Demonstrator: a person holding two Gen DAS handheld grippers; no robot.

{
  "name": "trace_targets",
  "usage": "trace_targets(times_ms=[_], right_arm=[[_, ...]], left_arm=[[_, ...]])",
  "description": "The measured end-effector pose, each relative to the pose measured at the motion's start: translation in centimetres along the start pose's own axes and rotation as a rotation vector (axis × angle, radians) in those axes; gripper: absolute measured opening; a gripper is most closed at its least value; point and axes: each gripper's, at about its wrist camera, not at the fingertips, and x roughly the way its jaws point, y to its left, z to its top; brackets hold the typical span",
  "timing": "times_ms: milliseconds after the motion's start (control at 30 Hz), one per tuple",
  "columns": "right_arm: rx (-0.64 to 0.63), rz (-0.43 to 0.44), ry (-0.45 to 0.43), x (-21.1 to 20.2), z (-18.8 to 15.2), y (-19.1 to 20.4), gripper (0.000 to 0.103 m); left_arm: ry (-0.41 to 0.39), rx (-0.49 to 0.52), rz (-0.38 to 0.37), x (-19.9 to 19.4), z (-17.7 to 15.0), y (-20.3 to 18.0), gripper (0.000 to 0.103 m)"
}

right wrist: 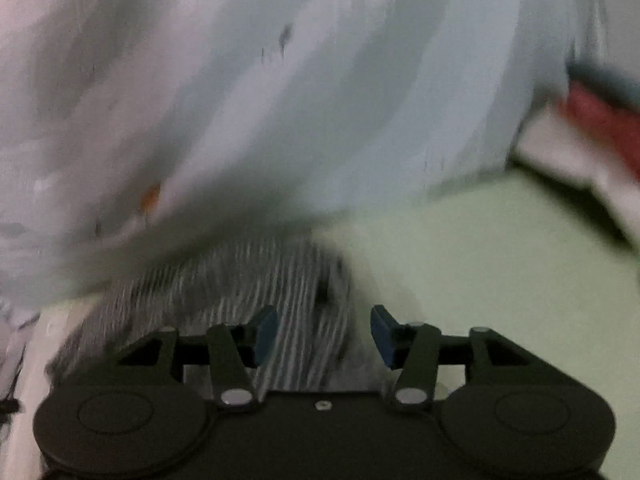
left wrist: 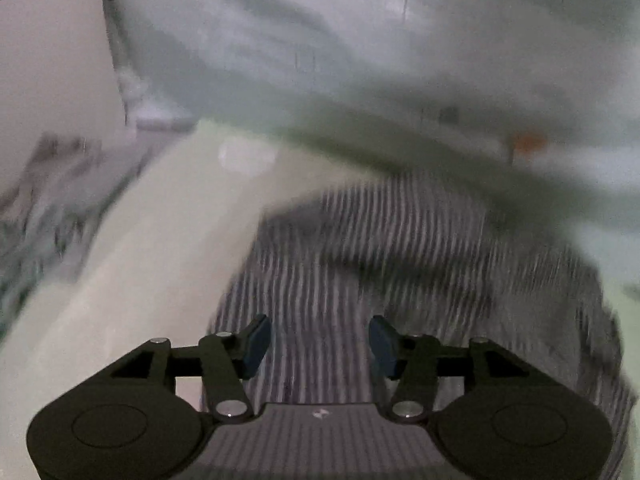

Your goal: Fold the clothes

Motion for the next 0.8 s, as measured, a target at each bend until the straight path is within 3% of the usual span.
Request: trace_targets(times_ms=[133,367,400,433,467,500,533,567,700,800], right_arm=[[0.044,0.055,0.101,0.4,-3.3,0.3,0.059],[0.079,0.12,0.199,0.8,-5.3,1.4,0.065],[0.081,0.132,0.209,0.9,-5.4,1.5,0.064],[0.082,0.139,0.222,1.0,-5.6,1.4,0.055],[0.082,0.145,0.235,1.1,-5.7,1.4,0.048],[0.083,0.152,0.248,1.2,-5.8,1.3,0.027],[0.083,0.152,0.245,1.4,-5.7,1.3,0.009],[0.083,0.153,0.241,1.5,-5.5,1.2,0.005],[0.102,0.092,0.098,-0.8,-3.8,-0.7,0.002],[0.105,0.012,0.005,-2.6,-2.5,-2.5,0.002]], left_arm=[[0.061,0.033,-0.046,-0.4,-3.6,0.1,0.075],[0.131,0.099,-0.035,1.5,-6.0,-1.1,0.074],[0.139,0.102,-0.027,1.8,-6.1,-1.0,0.07],[0.15,0.107,-0.015,2.1,-6.1,-0.9,0.045],[0.162,0.113,0.001,2.4,-6.2,-0.7,0.011],[0.169,0.112,0.025,2.6,-6.1,-0.3,0.003],[0.164,0.097,0.045,2.6,-5.9,0.3,0.004],[0.154,0.075,0.058,2.4,-5.7,1.1,0.003],[0.065,-0.004,0.186,0.8,-3.5,5.5,0.003],[-0.03,-0.069,0.356,-0.4,-1.2,9.8,0.003]])
